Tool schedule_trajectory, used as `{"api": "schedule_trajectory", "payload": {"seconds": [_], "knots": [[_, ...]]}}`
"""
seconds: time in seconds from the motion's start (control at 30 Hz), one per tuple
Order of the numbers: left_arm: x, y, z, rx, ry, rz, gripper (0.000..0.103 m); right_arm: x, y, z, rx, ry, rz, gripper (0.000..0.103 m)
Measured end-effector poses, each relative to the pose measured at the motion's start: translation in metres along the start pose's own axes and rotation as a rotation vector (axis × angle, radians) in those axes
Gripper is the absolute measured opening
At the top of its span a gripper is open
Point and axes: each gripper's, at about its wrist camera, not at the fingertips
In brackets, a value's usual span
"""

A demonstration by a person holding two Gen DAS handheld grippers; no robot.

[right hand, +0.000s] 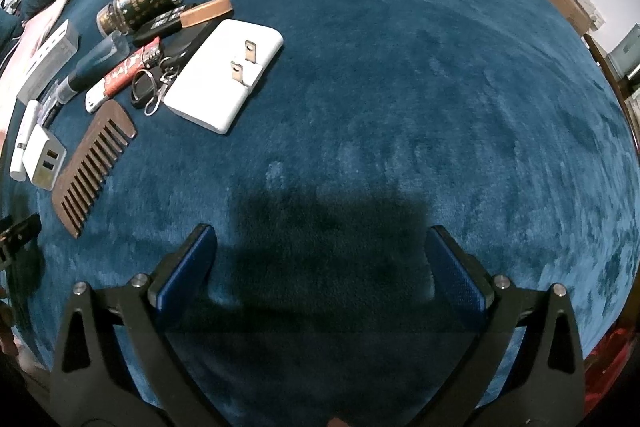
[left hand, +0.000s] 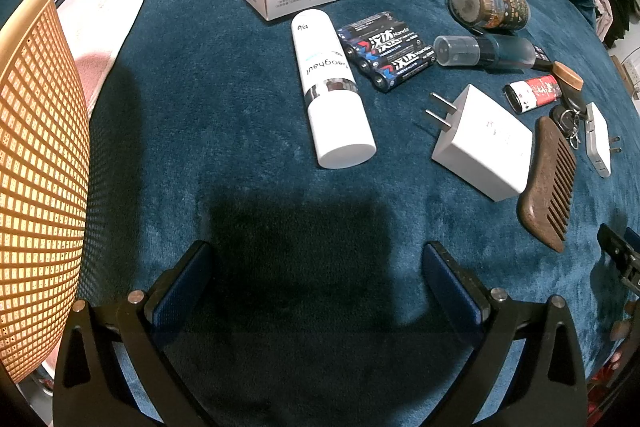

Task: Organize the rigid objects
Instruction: 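Grasp the white tube with the left tool while the right tool grasps the white USB charger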

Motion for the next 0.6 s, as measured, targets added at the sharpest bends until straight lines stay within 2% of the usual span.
{"api": "schedule_trajectory", "payload": {"seconds": [0.27, 0.37, 0.47, 0.6], "knots": [[0.002, -0.003, 0.0, 0.003, -0.007, 0.003, 0.103, -0.005, -0.007, 0.005, 0.013, 0.015, -0.002, 0.103], [0.0, -0.002, 0.0, 0.002, -0.008, 0.004, 0.103, -0.017, -0.01, 0.013, 0.05, -0.031, 0.016, 0.103], [0.0, -0.003, 0.0, 0.002, -0.009, 0.003, 0.103, -0.022, -0.014, 0.031, 0.097, -0.07, 0.07, 0.101], [-0.001, -0.004, -0.004, 0.002, -0.011, 0.003, 0.103, -0.019, -0.015, 0.069, 0.136, -0.104, 0.096, 0.099]]}}
Point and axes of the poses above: each gripper's, at about its wrist camera, not at the fingertips, and x roughly the way its jaws point, y to its left, z to its top, and after that the axes turned 14 degrees about -x, right-handed
